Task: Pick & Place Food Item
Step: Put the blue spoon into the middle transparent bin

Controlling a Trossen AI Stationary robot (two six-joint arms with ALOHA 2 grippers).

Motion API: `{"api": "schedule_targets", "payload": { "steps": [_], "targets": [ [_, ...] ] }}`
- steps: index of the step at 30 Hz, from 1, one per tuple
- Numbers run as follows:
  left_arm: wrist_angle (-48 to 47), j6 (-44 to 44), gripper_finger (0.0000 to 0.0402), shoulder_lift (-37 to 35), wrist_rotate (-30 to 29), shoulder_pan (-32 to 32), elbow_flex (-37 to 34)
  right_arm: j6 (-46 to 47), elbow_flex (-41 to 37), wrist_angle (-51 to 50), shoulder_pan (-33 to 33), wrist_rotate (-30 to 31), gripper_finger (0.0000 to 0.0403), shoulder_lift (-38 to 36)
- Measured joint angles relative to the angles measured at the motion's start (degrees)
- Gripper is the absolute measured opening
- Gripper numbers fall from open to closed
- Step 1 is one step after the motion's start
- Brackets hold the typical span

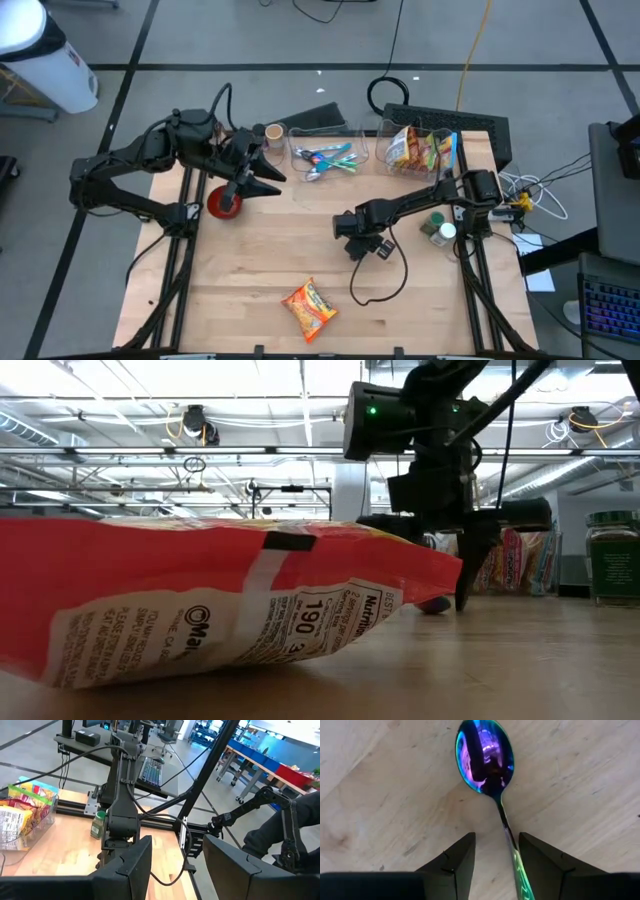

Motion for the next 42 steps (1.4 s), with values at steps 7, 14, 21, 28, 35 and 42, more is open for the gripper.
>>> {"api": "schedule_targets", "payload": {
  "steps": [7, 14, 21, 28, 35, 42],
  "targets": [
    [0.0, 0.1, 0.0182, 0.0, 0.0, 0.0, 0.0, 0.0, -1.1, 1.6, -0.2, -0.1, 0.0135, -0.1],
    [0.1, 0.9, 0.0182, 0.0, -0.1, 0.1, 0.0, 2.1, -1.1, 1.6, -2.2, -0.8, 0.0044, 0.0],
    [0.1, 2.1, 0.0182, 0.0, -0.7, 0.1, 0.0, 3.3, -1.0, -0.3, -3.5, 1.7, 0.001, -2.0],
    [0.1, 3.0, 0.0182, 0.0, -4.0, 1.1, 0.0, 3.4, -1.0, -0.7, -6.1, 4.8, 0.0003, -10.3],
    [0.9, 1.8, 0.0182, 0.0, -6.3, 4.0, 0.0, 10.6, 5.3, -5.5, -11.5, 5.0, 0.0002, -17.2],
    [6.0, 1.7, 0.0182, 0.0, -7.8, 6.6, 0.0, 16.7, 17.8, -8.3, -18.7, 4.6, 0.0001, -17.6]
  ]
}}
